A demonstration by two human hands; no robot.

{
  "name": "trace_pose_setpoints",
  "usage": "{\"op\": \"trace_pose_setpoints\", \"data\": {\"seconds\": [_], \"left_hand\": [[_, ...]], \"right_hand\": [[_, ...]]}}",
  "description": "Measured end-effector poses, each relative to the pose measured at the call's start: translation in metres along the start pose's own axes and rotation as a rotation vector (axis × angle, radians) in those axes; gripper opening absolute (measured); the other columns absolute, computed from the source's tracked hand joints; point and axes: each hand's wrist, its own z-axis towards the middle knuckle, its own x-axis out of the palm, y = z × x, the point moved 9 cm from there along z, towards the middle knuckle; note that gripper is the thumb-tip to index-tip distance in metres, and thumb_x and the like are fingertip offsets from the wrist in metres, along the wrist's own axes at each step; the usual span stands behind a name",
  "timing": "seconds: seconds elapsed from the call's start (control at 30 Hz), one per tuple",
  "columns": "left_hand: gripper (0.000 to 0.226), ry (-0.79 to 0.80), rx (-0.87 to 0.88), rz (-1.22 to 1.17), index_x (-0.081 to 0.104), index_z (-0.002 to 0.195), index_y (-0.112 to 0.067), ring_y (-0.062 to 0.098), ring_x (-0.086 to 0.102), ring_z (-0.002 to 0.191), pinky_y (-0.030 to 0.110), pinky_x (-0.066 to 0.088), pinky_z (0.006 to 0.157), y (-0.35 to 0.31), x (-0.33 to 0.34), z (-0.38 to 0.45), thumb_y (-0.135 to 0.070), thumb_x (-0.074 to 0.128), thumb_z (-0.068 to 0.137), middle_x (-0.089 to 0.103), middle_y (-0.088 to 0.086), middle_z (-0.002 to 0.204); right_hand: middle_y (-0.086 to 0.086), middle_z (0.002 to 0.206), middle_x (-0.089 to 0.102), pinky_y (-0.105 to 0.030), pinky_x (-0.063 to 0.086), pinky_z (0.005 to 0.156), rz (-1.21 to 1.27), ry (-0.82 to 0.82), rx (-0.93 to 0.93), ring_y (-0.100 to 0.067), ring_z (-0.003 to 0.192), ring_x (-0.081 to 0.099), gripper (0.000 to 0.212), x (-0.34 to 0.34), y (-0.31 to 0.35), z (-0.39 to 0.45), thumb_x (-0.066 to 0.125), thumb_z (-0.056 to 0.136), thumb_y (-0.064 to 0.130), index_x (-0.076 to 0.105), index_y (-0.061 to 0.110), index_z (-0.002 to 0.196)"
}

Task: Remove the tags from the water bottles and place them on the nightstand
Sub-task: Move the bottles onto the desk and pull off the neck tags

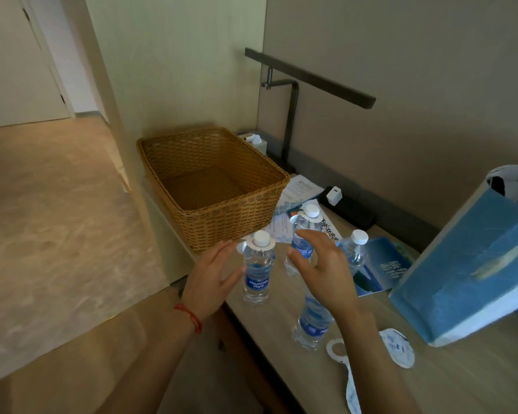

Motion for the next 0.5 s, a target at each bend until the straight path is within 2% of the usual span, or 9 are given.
{"op": "trace_pose_setpoints", "data": {"seconds": [0.13, 0.27, 0.3, 0.4, 0.43, 0.5], "left_hand": [[0.051, 0.118, -0.077, -0.158, 0.047, 0.129, -0.007, 0.012, 0.042, 0.118, 0.018, 0.029, 0.096, 0.030, 0.022, 0.003, -0.024, 0.064, 0.084, 0.047, 0.009, 0.134], [0.039, 0.229, -0.067, -0.329, 0.052, 0.122, -0.008, 0.013, 0.048, 0.114, 0.010, 0.033, 0.091, 0.038, 0.042, 0.010, -0.019, 0.062, 0.086, 0.055, 0.009, 0.124], [0.037, 0.259, -0.073, -0.367, 0.053, 0.120, -0.009, 0.013, 0.049, 0.112, 0.013, 0.036, 0.091, 0.040, 0.046, 0.013, -0.019, 0.061, 0.086, 0.056, 0.009, 0.122], [0.032, 0.343, -0.080, -0.433, 0.054, 0.116, -0.014, 0.015, 0.052, 0.111, 0.031, 0.045, 0.094, 0.045, 0.061, 0.018, -0.021, 0.061, 0.086, 0.058, 0.005, 0.118], [0.035, 0.362, -0.087, -0.452, 0.053, 0.118, -0.015, 0.013, 0.052, 0.111, 0.031, 0.045, 0.094, 0.047, 0.066, 0.018, -0.022, 0.062, 0.085, 0.058, 0.004, 0.120], [0.047, 0.384, -0.100, -0.487, 0.050, 0.124, -0.015, 0.007, 0.048, 0.113, 0.023, 0.041, 0.094, 0.050, 0.073, 0.020, -0.025, 0.066, 0.082, 0.056, 0.001, 0.125]], "right_hand": [[-0.005, 0.125, 0.060, -0.022, 0.038, 0.089, -0.022, 0.003, 0.103, -0.015, 0.110, 0.055, 0.040, 0.022, -0.002, 0.008, 0.061, 0.085, 0.034, 0.058, 0.014, 0.119], [-0.007, 0.123, 0.061, -0.036, 0.047, 0.094, -0.029, -0.025, 0.219, -0.019, 0.111, 0.057, 0.041, 0.039, -0.007, 0.013, 0.061, 0.085, 0.034, 0.058, 0.013, 0.120], [-0.007, 0.123, 0.061, -0.038, 0.047, 0.094, -0.025, -0.024, 0.256, -0.018, 0.110, 0.056, 0.041, 0.043, -0.010, 0.013, 0.060, 0.085, 0.035, 0.058, 0.014, 0.120], [-0.004, 0.119, 0.063, -0.036, 0.048, 0.091, -0.025, -0.037, 0.345, -0.015, 0.105, 0.057, 0.040, 0.052, -0.013, 0.013, 0.061, 0.085, 0.034, 0.059, 0.014, 0.119], [-0.003, 0.116, 0.063, -0.034, 0.049, 0.089, -0.022, -0.050, 0.371, -0.014, 0.102, 0.058, 0.038, 0.054, -0.014, 0.012, 0.061, 0.085, 0.033, 0.060, 0.014, 0.118], [0.002, 0.106, 0.064, -0.027, 0.051, 0.082, 0.009, -0.084, 0.429, -0.010, 0.094, 0.059, 0.032, 0.056, -0.018, 0.009, 0.061, 0.086, 0.030, 0.063, 0.013, 0.113]]}}
